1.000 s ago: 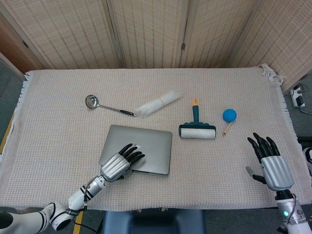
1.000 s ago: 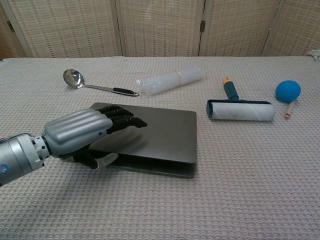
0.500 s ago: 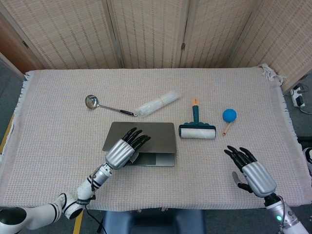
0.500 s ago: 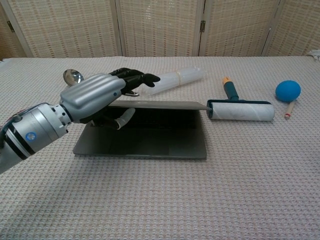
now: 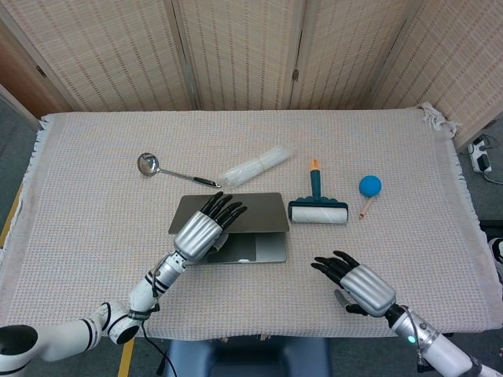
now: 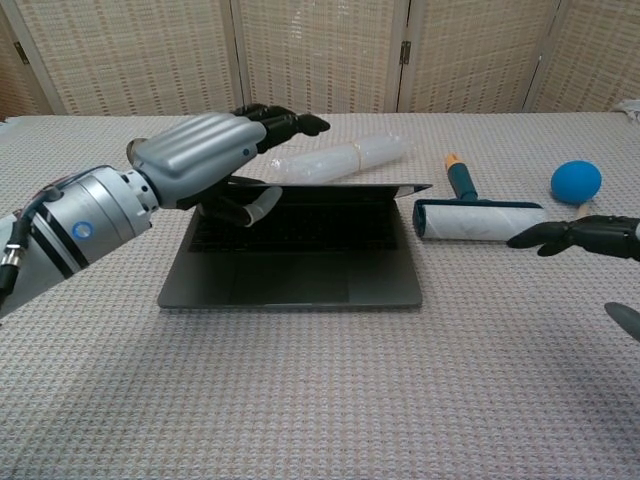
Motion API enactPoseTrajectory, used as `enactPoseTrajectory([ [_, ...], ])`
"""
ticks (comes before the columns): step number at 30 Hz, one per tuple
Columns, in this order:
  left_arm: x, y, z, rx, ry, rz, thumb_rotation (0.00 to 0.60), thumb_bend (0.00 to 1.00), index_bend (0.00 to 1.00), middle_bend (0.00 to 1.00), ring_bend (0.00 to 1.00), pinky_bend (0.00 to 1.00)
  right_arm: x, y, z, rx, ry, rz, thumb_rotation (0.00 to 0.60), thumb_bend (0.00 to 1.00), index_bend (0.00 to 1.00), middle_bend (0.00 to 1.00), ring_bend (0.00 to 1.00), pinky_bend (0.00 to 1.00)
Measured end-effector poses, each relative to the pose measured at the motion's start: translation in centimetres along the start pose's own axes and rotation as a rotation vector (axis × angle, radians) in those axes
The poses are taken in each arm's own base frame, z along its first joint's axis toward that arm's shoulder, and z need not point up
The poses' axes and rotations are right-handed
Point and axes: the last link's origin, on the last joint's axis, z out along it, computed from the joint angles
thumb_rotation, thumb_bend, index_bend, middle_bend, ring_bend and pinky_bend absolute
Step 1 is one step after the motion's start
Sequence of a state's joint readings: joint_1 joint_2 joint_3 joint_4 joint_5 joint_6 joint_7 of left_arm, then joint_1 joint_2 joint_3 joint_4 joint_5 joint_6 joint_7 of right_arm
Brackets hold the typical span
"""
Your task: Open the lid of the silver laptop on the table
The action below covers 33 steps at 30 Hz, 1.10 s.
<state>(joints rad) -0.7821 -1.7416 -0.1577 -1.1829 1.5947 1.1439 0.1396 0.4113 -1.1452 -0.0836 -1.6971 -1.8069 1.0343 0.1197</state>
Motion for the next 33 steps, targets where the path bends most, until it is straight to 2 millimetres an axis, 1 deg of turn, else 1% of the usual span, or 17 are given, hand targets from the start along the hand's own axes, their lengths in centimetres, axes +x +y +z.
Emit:
enactPoseTrajectory([
  [3,0.3,0.0,0.2,0.003,-0.001,0.005,0.6,0.6,0.02,0.12,0.01,0.0,-0.2,-0.9,2.4,0.038,-0.046,-0.017,0.6,0.72,0.0,0.03,0.07,0.0],
  [8,0.5,0.1,0.4,0.003,-0.003,0.011,0.6,0.59,0.01,0.12,0.01,0.0,-0.4,-2.0,6.6,0.067,-0.113,-0.007,0.6,0.75,0.0,0.01,0.04,0.0],
  [14,0.5,0.3,0.4,-0.002,-0.012,0.016,0.6,0.58,0.01,0.12,0.01,0.0,-0.8,-2.4,11.3,0.058,-0.183,0.001,0.6,0.79,0.0,0.02,0.03,0.0],
  [17,0.5,0.4,0.4,-0.003,-0.013,0.017,0.6,0.58,0.01,0.12,0.01,0.0,-1.2,-2.4,13.0,0.052,-0.202,-0.026,0.6,0.79,0.0,0.02,0.03,0.0],
  [20,0.5,0.4,0.5,-0.003,-0.016,0.017,0.6,0.58,0.01,0.12,0.01,0.0,-1.6,-2.7,14.2,0.057,-0.2,-0.063,0.6,0.79,0.0,0.02,0.02,0.0],
  [24,0.6,0.4,0.5,-0.002,-0.018,0.017,0.6,0.58,0.01,0.12,0.01,0.0,-1.8,-3.0,15.4,0.066,-0.189,-0.094,0.6,0.79,0.0,0.02,0.02,0.0],
  [33,1.0,0.0,0.8,0.019,-0.028,0.004,0.6,0.57,0.01,0.12,0.01,0.0,-2.5,-3.0,16.1,0.064,-0.215,-0.149,0.6,0.79,0.0,0.02,0.02,0.0],
])
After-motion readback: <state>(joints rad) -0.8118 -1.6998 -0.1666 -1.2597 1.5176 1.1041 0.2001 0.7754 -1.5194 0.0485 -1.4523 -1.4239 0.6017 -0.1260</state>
